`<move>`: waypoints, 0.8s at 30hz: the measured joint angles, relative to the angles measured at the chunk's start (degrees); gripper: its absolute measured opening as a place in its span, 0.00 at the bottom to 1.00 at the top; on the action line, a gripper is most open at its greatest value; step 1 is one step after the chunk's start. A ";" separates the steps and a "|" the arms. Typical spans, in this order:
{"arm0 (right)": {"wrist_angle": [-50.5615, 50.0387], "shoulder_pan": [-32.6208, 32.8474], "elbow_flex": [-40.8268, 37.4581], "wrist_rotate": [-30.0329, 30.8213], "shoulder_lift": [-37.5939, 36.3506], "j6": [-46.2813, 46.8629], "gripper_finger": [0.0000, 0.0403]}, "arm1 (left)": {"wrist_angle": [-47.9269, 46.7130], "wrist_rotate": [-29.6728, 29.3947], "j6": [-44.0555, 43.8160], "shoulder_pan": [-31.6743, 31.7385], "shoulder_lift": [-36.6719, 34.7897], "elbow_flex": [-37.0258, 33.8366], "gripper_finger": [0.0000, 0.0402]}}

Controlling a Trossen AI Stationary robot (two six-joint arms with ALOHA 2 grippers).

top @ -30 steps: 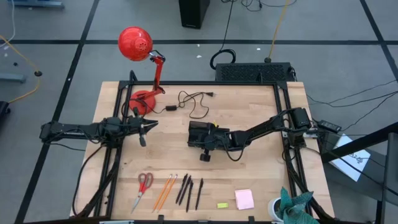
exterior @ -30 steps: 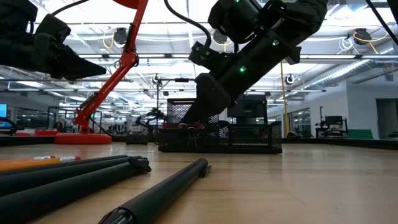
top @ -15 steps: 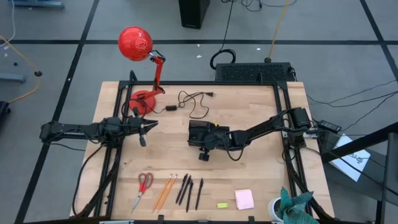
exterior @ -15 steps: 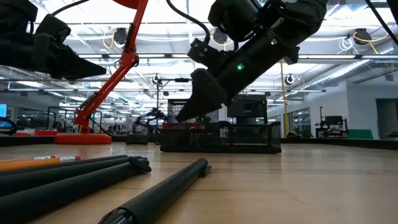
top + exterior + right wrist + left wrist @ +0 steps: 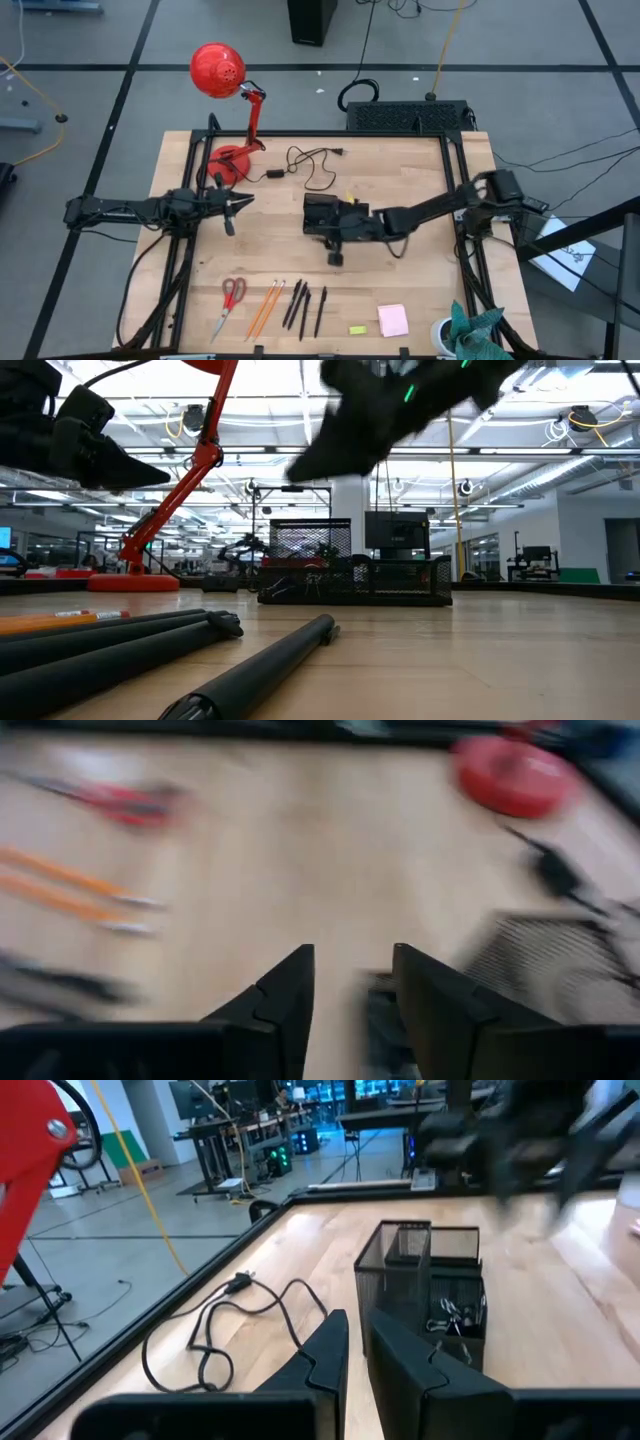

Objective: Pick and place office supplies into organizer
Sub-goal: Put the yellow eraser into the black desk organizer

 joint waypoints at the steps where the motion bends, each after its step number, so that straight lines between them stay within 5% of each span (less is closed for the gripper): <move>1: -0.78 1.23 0.01 -2.00 -1.38 1.18 0.33 | -0.50 0.00 0.00 0.00 0.00 0.00 0.12; 9: -1.90 15.32 0.03 -12.79 -3.49 6.66 0.32 | -0.92 -0.01 0.00 0.00 0.01 0.00 0.12; 24: -8.14 24.95 -0.01 -13.36 3.43 28.74 0.37 | -0.79 0.00 -1.21 0.00 0.01 0.00 0.12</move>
